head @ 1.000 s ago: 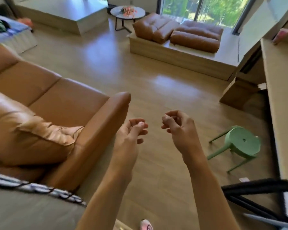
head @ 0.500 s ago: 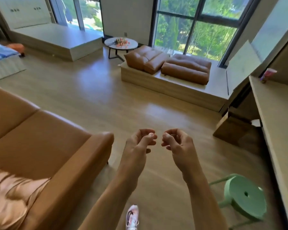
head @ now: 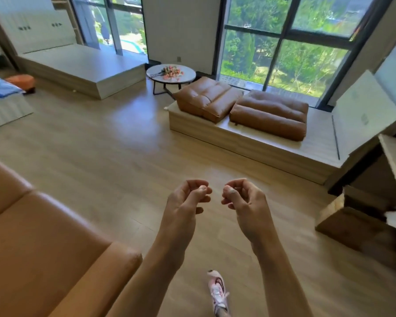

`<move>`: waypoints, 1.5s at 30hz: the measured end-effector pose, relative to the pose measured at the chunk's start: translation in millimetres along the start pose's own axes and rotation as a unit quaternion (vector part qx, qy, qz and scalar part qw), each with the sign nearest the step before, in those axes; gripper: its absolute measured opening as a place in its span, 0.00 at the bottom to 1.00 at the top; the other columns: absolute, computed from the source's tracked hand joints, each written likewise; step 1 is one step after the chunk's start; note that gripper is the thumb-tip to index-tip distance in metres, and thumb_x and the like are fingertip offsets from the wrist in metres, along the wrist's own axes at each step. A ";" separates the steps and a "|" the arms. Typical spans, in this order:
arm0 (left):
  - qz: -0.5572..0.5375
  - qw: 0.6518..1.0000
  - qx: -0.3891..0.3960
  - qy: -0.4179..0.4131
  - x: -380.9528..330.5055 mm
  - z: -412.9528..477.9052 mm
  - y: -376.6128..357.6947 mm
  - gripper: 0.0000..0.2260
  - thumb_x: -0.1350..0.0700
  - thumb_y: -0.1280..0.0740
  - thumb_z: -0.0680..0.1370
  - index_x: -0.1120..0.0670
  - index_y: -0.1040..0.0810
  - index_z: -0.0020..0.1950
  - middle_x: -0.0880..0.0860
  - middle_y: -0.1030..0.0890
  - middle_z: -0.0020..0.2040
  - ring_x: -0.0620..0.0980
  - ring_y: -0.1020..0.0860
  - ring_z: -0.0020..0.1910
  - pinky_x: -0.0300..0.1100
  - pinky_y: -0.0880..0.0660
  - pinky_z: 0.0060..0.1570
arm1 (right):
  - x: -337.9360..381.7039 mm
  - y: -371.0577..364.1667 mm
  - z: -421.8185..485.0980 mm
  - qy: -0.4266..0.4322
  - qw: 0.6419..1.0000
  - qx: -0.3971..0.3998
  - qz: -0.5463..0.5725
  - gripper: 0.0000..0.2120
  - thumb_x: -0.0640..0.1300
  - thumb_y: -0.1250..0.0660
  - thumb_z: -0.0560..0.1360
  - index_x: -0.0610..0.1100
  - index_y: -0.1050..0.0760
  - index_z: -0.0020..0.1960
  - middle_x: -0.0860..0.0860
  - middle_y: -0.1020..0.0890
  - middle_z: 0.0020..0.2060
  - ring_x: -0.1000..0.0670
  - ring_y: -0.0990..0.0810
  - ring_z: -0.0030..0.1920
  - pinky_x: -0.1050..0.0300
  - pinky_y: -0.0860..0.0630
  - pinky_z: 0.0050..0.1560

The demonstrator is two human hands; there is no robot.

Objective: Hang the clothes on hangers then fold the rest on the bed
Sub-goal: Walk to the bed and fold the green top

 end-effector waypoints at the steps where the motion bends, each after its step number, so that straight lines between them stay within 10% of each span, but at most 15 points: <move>1: 0.003 1.000 -0.010 0.003 1.7 20.2 -2.8 0.08 0.54 0.39 0.83 0.51 0.20 0.56 0.49 0.15 0.51 0.47 0.17 0.53 0.47 0.23 0.56 | -3.6 -4.1 23.0 0.004 1.000 0.012 -0.002 0.04 0.47 0.34 0.81 0.47 0.22 0.50 0.49 0.17 0.41 0.53 0.17 0.43 0.55 0.19 0.48; 17: -0.070 0.955 -0.287 -0.030 -66.0 341.9 63.7 0.07 0.53 0.35 0.81 0.54 0.19 0.53 0.51 0.14 0.48 0.51 0.17 0.50 0.51 0.25 0.56 | 37.4 -168.7 389.2 0.072 0.966 0.249 0.014 0.04 0.41 0.30 0.78 0.46 0.21 0.44 0.48 0.17 0.37 0.48 0.17 0.39 0.45 0.20 0.46; 45: -0.018 0.913 -0.405 -0.049 -189.4 859.5 545.2 0.09 0.55 0.40 0.84 0.52 0.20 0.54 0.48 0.15 0.49 0.45 0.17 0.50 0.48 0.24 0.58 | 195.2 -797.3 839.7 0.116 0.909 0.388 0.104 0.02 0.39 0.32 0.79 0.42 0.21 0.48 0.45 0.17 0.40 0.48 0.17 0.40 0.57 0.20 0.43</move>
Point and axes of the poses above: each hand's wrist, its own z-axis towards the middle knuckle, its own y-axis out of the back of the hand, x = y × z, the point moved 1 cm from there along z, towards the middle knuckle
